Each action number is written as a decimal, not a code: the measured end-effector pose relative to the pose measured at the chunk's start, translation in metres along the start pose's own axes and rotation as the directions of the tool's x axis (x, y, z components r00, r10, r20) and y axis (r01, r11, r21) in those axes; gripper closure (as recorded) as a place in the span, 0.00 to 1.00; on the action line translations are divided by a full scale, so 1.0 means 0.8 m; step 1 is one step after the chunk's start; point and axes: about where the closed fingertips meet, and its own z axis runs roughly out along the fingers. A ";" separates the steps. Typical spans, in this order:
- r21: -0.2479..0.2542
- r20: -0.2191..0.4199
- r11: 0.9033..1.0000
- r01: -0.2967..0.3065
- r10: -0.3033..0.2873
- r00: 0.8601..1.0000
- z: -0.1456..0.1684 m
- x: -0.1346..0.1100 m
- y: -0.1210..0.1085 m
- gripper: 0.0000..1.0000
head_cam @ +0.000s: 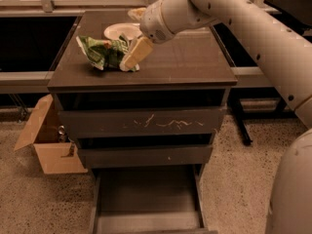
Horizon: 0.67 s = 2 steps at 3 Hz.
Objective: Place green jalapeno chip bag into bottom drawer
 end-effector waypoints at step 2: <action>-0.019 -0.022 1.000 0.012 -0.012 1.000 0.019 0.001 0.000 0.00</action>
Offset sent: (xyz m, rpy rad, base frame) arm 0.0078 0.0088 -0.0077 -0.0440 0.0003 -0.0034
